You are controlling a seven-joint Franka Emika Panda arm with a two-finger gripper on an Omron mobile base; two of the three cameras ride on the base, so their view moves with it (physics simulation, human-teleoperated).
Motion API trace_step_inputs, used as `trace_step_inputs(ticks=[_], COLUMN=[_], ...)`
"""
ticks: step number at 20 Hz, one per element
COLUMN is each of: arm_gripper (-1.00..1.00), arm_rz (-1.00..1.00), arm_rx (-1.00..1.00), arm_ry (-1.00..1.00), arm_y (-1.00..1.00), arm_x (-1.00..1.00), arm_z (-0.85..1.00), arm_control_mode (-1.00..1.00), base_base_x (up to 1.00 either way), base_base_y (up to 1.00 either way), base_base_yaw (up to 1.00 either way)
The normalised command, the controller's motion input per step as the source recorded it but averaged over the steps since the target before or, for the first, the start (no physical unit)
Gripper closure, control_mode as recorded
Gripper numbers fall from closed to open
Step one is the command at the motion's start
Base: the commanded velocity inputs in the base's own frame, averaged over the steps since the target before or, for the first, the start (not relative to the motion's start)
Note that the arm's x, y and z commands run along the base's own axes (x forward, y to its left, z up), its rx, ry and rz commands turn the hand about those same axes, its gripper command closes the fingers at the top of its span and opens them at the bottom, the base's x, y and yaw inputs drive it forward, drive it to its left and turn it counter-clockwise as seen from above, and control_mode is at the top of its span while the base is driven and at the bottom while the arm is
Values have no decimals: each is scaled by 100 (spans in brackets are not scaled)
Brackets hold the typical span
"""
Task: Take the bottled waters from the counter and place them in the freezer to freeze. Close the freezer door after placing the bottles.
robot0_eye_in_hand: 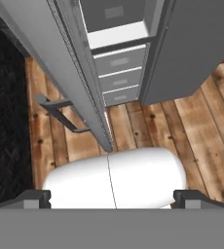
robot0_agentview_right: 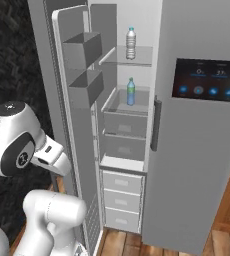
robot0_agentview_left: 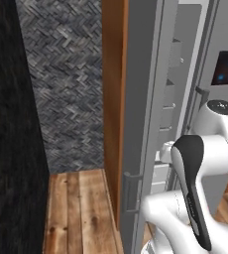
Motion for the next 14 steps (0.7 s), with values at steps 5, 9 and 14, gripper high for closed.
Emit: trace_step_inputs(ticks=[5, 9, 14], arm_gripper=[-100, -100, -100], arm_rz=[0, 0, 0], arm_rx=[0, 0, 0], arm_ry=[0, 0, 0], arm_y=[0, 0, 0], arm_x=[0, 0, 0], arm_z=[0, 0, 0], arm_control_mode=[100, 100, 100], base_base_x=[0, 0, 0], base_base_y=[26, 5, 5], base_base_yaw=[0, 0, 0])
